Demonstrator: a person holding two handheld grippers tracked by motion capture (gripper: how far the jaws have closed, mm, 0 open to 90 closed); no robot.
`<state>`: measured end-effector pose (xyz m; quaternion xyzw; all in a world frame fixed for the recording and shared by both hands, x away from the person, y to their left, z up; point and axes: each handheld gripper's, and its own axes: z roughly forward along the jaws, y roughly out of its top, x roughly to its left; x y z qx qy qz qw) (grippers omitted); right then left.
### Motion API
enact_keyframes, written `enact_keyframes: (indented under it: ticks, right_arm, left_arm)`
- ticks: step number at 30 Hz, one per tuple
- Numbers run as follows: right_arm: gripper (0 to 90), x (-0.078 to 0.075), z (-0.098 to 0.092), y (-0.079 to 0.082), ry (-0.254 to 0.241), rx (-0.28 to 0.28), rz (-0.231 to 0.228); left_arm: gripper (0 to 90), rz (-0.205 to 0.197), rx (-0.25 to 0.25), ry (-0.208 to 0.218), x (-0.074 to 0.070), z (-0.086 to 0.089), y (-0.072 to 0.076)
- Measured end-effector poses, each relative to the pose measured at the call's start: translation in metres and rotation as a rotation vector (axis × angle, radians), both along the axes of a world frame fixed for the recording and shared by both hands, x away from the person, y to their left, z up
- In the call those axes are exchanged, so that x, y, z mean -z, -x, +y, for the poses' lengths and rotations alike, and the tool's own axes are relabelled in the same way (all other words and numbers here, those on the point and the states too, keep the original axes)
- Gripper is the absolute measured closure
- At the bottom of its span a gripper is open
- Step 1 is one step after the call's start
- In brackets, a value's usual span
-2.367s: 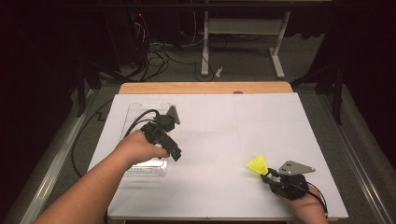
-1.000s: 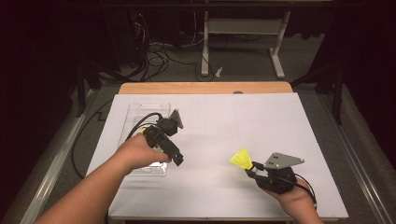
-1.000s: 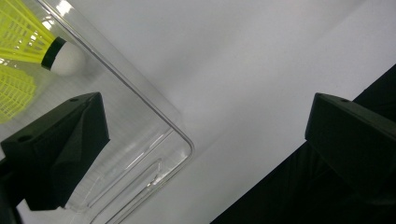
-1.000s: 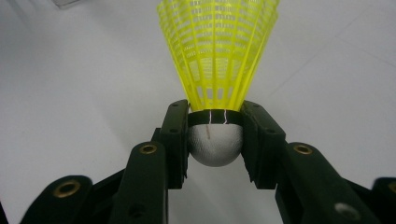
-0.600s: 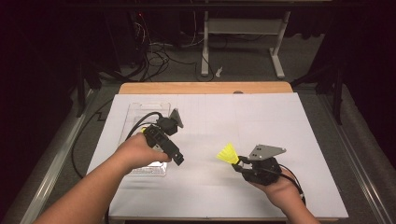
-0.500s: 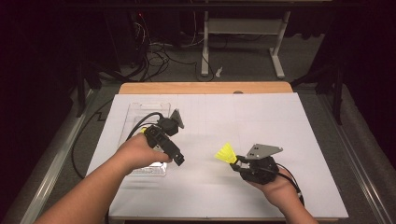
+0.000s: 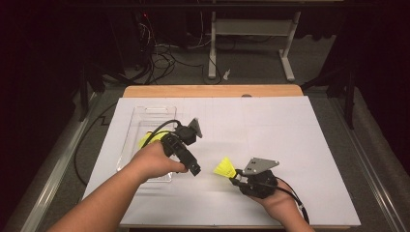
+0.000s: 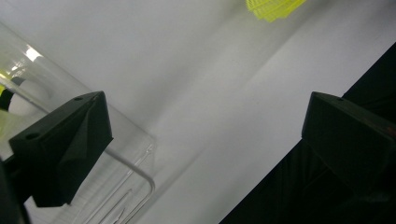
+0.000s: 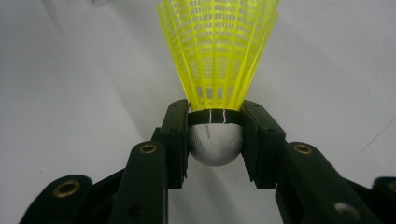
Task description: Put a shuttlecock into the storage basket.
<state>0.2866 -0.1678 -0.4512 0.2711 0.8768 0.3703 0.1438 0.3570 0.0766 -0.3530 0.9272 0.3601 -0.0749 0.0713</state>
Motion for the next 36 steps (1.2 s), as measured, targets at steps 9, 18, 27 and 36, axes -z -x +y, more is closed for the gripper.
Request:
enact_keyframes:
  ticks: [9, 18, 27, 36]
  right_arm:
    - [65.9, 0.003, 0.012, 0.0, 0.006, -0.026, 0.007]
    - [65.9, 0.002, 0.022, 0.002, 0.004, -0.052, -0.001]
    - [65.9, 0.001, 0.029, 0.005, 0.005, -0.07, -0.004]
    - [65.9, 0.0, 0.03, 0.005, -0.003, -0.069, -0.005]
  left_arm:
    - [6.9, 0.005, 0.033, 0.004, 0.005, -0.013, 0.001]
    - [15.7, 0.032, 0.052, 0.031, 0.011, -0.022, 0.0]
    - [33.8, 0.054, 0.088, 0.057, 0.018, -0.03, -0.001]
    - [48.9, 0.076, 0.119, 0.067, 0.022, -0.035, -0.001]
